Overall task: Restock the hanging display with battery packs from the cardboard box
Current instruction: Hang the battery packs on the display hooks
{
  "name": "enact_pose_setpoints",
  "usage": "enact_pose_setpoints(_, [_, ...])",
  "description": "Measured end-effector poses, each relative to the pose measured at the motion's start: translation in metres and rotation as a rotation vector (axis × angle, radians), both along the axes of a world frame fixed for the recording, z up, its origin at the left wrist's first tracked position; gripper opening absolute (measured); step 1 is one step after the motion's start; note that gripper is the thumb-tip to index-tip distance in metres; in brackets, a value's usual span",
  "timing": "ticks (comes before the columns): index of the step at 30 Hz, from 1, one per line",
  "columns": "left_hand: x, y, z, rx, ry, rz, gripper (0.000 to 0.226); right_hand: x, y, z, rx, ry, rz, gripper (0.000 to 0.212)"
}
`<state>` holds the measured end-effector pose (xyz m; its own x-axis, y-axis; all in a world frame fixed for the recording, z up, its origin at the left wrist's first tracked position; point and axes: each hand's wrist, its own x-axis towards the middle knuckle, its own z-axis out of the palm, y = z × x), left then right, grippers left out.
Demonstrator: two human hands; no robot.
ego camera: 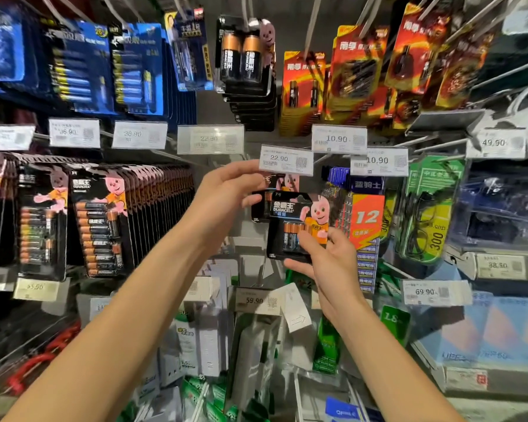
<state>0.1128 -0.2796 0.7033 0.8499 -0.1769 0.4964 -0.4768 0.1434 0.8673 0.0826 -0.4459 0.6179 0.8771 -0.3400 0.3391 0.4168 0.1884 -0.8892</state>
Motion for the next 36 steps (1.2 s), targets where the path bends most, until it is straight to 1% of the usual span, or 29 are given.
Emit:
enact_pose_setpoints(4, [-0.001, 0.005, 0.014, -0.08, -0.014, -0.054, 0.03, 0.005, 0.006, 0.01, 0.005, -0.022, 0.015, 0.009])
enact_pose_setpoints(8, [0.0, 0.005, 0.021, -0.079, -0.038, -0.067, 0.031, 0.013, 0.018, 0.026, -0.046, -0.053, 0.007, 0.012])
enact_pose_setpoints(12, [-0.001, 0.007, 0.024, -0.111, -0.048, -0.087, 0.031, 0.021, 0.028, 0.031, -0.07, -0.036, -0.021, 0.013])
enact_pose_setpoints(16, [0.0, 0.009, 0.024, -0.1, -0.062, -0.099, 0.032, 0.02, 0.03, 0.022, -0.106, -0.138, -0.052, 0.011])
enact_pose_setpoints(19, [0.002, 0.009, 0.022, -0.081, -0.075, -0.1, 0.032, 0.021, 0.031, 0.027, -0.107, -0.172, -0.06, 0.012])
enact_pose_setpoints(24, [0.002, 0.008, 0.021, -0.106, -0.067, -0.107, 0.031, 0.027, 0.033, 0.04, -0.15, -0.178, -0.064, 0.014])
enact_pose_setpoints(29, [0.003, 0.008, 0.017, -0.093, -0.074, -0.109, 0.032, 0.042, 0.034, 0.034, -0.191, -0.152, -0.114, 0.009])
enact_pose_setpoints(31, [0.002, 0.008, 0.017, -0.097, -0.073, -0.11, 0.032, 0.045, 0.036, 0.033, -0.21, -0.159, -0.141, 0.012])
enact_pose_setpoints(34, [0.002, 0.008, 0.017, -0.092, -0.073, -0.108, 0.031, 0.048, 0.037, 0.033, -0.193, -0.148, -0.156, 0.01])
enact_pose_setpoints(36, [0.0, 0.008, 0.015, -0.092, -0.068, -0.11, 0.032, 0.049, 0.036, 0.035, -0.151, -0.132, -0.129, 0.01])
